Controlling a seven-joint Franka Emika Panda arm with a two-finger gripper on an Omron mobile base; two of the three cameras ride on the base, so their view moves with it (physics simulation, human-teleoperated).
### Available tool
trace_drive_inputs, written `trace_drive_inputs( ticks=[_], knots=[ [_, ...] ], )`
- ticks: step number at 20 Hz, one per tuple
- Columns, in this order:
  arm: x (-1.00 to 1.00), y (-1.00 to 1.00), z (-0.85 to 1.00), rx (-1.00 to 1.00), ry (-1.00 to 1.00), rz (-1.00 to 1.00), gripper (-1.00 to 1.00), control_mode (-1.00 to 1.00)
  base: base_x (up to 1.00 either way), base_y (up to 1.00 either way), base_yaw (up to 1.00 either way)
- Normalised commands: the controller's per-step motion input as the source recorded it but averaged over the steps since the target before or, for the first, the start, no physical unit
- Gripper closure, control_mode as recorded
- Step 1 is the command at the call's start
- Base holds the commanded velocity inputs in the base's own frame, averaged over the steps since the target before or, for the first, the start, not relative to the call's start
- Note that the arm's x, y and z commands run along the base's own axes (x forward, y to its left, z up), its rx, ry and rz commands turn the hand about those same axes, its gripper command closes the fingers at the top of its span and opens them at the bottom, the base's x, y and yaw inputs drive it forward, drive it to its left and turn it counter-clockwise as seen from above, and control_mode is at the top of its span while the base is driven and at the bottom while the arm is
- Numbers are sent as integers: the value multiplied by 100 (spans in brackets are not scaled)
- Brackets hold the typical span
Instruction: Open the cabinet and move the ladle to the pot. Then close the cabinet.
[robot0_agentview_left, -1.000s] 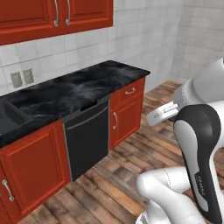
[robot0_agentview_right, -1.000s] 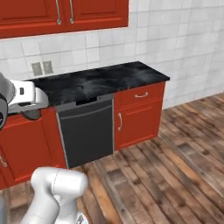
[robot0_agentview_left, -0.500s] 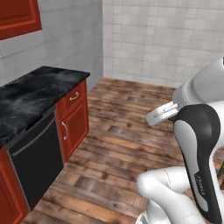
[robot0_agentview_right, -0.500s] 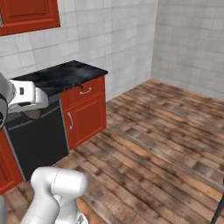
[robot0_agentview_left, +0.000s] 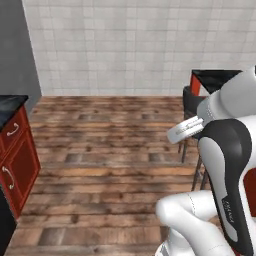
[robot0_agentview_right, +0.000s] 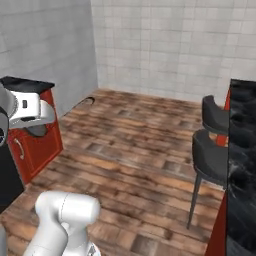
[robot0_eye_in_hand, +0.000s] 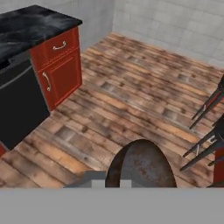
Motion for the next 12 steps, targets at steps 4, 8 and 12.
trace_drive_inputs(
  ticks=[4,8,12],
  knots=[
    [0,0,0,0,0,0,100,100,0,-31,-60],
    [0,0,0,0,0,0,100,100,0,-30,-60],
    [0,0,0,0,0,0,100,100,0,-31,-59]
  ],
)
